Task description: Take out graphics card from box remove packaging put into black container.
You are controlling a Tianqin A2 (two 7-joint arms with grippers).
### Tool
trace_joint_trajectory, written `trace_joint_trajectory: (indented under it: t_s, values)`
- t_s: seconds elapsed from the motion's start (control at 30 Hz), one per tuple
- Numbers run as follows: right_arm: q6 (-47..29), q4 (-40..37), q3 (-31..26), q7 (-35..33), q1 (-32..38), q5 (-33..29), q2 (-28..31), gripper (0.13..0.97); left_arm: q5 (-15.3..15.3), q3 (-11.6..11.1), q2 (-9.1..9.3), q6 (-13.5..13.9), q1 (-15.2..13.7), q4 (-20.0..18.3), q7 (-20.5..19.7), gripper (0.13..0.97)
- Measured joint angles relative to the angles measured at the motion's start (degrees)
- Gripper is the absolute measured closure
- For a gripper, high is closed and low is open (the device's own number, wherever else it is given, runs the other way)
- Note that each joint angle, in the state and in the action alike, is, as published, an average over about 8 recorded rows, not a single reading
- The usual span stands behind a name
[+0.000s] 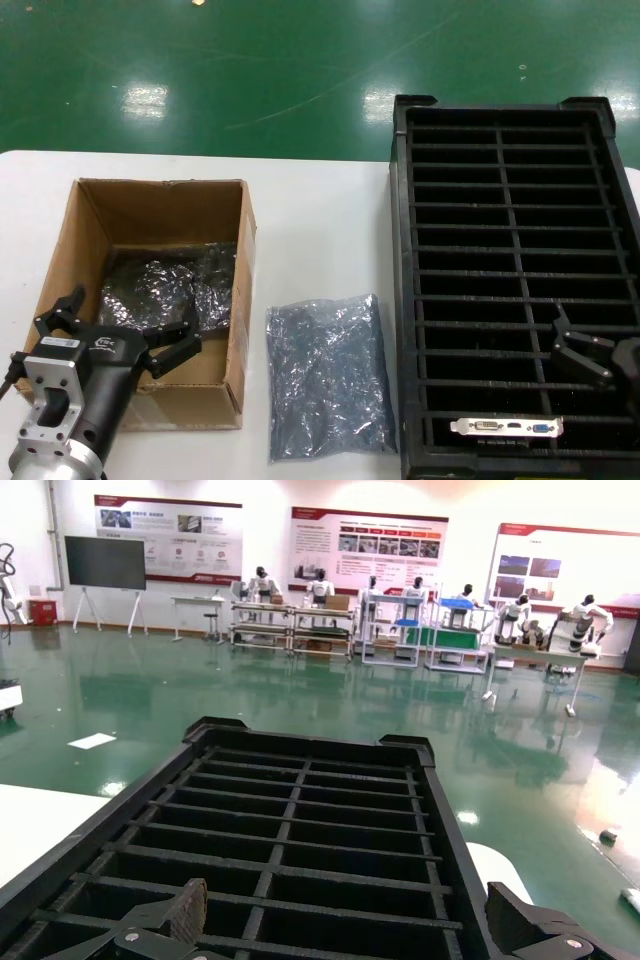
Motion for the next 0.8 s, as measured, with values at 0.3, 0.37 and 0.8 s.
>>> trace_joint_trajectory:
  t_s: [0.3, 0.37, 0.8]
  values:
    - [0.00, 0.00, 0.00, 0.00, 0.00, 0.00, 0.00, 0.129, 0.00, 0.00, 0.00, 0.00, 0.00, 0.00, 0.00, 0.132]
    - [0.00, 0.00, 0.00, 0.00, 0.00, 0.00, 0.00, 0.129, 0.00, 0.00, 0.00, 0.00, 0.00, 0.00, 0.00, 0.132]
    - [0.00, 0.00, 0.00, 0.00, 0.00, 0.00, 0.00, 0.129, 0.00, 0.00, 0.00, 0.00, 0.00, 0.00, 0.00, 0.132]
